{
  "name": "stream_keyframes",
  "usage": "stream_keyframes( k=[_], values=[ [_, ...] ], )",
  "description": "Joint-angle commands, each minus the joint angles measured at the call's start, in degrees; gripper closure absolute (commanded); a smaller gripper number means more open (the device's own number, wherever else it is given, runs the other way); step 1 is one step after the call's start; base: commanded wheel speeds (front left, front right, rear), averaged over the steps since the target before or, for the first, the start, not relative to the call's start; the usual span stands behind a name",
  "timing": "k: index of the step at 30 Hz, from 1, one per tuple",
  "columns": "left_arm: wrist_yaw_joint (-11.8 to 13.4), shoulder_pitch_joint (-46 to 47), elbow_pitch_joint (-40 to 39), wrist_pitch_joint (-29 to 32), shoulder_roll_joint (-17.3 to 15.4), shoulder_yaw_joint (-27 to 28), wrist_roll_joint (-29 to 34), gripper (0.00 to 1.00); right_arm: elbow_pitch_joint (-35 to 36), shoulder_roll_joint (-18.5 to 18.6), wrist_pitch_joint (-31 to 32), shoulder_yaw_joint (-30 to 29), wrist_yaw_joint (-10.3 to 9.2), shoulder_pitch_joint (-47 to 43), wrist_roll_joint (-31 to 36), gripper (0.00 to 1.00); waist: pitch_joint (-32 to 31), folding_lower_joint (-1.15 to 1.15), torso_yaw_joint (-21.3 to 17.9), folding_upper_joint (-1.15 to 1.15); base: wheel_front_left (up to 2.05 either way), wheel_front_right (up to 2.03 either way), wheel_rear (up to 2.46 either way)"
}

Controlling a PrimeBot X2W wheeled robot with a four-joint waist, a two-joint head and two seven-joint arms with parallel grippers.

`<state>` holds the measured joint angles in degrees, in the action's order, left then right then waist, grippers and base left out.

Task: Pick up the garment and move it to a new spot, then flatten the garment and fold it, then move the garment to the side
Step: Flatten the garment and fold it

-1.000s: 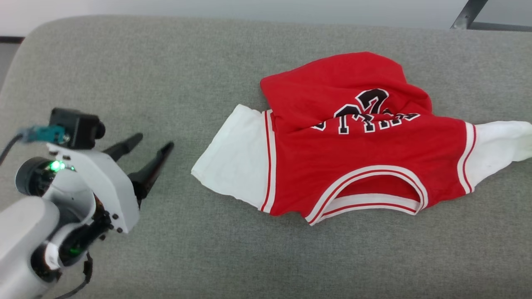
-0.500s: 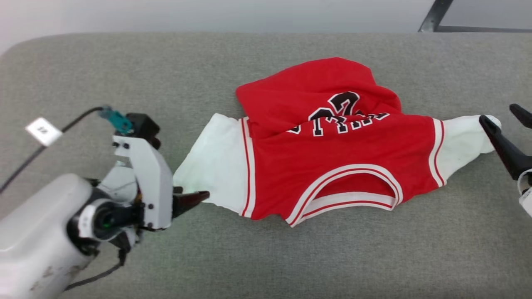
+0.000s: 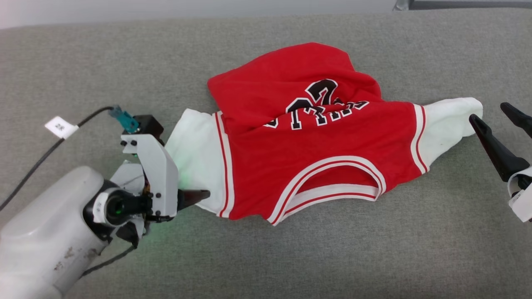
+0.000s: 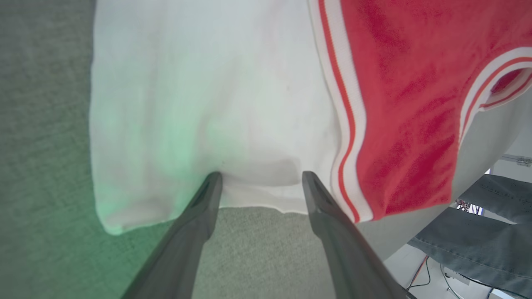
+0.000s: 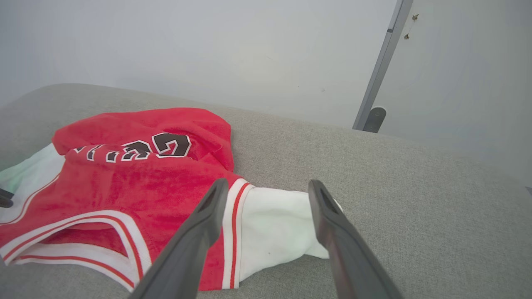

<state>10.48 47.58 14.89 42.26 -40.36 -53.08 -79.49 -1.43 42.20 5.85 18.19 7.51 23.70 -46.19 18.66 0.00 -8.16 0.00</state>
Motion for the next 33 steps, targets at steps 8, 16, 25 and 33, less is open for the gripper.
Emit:
stream_keyframes(
  k=[8, 16, 25, 33],
  values=[
    [-1.63, -1.49, 5.25, 1.27, 3.67, -3.28, 0.62, 0.0, 2.22, -1.61, 1.74, -2.41, -0.04, -1.76, 1.6, 0.0, 1.31, 0.0, -1.56, 0.0, 0.0, 0.0, 0.0],
    [-2.79, -2.17, 8.12, 1.27, 6.4, -5.42, 1.9, 0.0, 3.43, -2.04, 3.03, -3.92, -0.04, -2.45, 2.13, 0.0, 1.84, 0.0, -2.18, 0.0, 0.0, 0.0, 0.0],
    [-3.98, -1.93, 10.8, 0.03, 8.44, -4.86, 1.58, 1.0, 4.17, -2.59, 3.66, -4.98, -0.04, -3.26, 2.54, 0.0, 2.67, 0.0, -2.6, 0.0, 0.0, 0.0, 0.0],
    [-4.88, -1.21, 11.45, -0.73, 8.46, -4.15, 1.5, 1.0, 4.64, 1.91, 15.18, 1.06, -0.04, -6.22, -1.85, 0.0, 2.74, 0.0, -2.09, 0.0, 0.0, 0.0, 0.0]
  ],
)
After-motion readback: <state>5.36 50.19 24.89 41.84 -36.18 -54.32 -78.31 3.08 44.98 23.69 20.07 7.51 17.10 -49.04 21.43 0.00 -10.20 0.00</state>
